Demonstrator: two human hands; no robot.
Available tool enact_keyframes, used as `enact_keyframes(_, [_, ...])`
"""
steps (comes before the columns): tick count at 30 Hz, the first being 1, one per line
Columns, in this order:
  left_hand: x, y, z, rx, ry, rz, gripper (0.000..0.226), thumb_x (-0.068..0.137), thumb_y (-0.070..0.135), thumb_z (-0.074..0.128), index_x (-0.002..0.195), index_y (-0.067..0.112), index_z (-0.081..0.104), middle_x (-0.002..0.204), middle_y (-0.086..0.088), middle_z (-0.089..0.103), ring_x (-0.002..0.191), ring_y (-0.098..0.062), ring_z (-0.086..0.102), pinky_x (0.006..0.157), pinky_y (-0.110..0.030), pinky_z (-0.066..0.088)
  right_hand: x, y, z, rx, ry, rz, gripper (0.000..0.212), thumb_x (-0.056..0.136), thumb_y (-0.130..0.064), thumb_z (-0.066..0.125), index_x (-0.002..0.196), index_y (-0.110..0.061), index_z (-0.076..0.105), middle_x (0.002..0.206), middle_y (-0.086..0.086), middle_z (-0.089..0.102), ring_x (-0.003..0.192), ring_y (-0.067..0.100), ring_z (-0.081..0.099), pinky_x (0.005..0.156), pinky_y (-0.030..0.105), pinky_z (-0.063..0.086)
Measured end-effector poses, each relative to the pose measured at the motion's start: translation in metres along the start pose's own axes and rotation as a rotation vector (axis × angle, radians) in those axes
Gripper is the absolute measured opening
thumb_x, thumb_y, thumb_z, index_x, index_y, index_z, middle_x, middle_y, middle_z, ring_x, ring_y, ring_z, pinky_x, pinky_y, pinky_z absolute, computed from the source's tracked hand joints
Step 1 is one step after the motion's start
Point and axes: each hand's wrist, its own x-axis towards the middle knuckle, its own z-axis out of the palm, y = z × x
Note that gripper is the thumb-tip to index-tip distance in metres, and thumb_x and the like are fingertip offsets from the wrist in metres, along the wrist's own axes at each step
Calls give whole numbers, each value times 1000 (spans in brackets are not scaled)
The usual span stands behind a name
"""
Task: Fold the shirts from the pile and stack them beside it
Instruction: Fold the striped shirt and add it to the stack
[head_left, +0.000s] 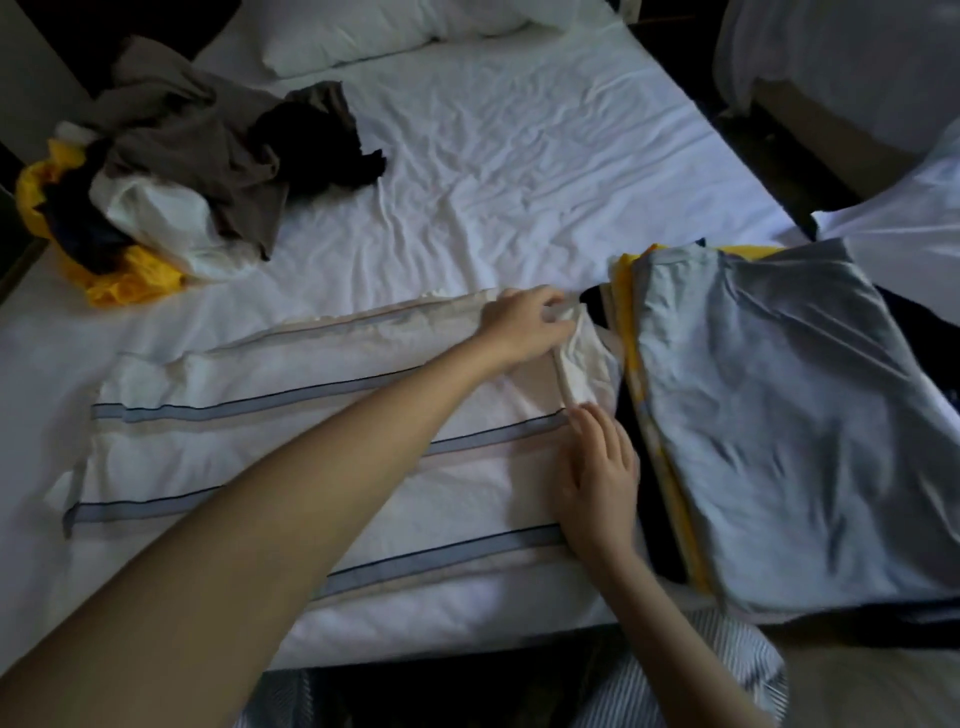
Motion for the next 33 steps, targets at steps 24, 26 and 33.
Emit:
enact_keyframes(24, [-15, 82, -64, 12, -586, 384, 16, 88, -4, 52, 94, 11, 55, 73, 6, 49, 71, -6, 45, 70, -21, 37, 98, -1, -69, 1172, -460, 325, 22, 82, -25, 58, 103, -20, 63, 84, -9, 68, 80, 4, 60, 72, 20, 44])
enact_keyframes(26, [-17, 79, -74, 194, -570, 400, 14, 91, 3, 54, 96, 16, 55, 73, 8, 49, 73, -9, 44, 71, -25, 37, 102, 3, -73, 1035, -655, 317, 23, 80, -27, 62, 98, -14, 67, 83, 5, 65, 80, 16, 58, 75, 30, 42])
enact_keyframes(33, [-21, 77, -91, 274, -478, 399, 5, 94, 10, 56, 97, 8, 59, 66, 29, 55, 64, 8, 48, 63, -7, 35, 100, -1, -71, 309, -938, 58, 7, 87, -25, 66, 81, -26, 63, 99, -20, 43, 106, 5, 41, 87, 16, 32])
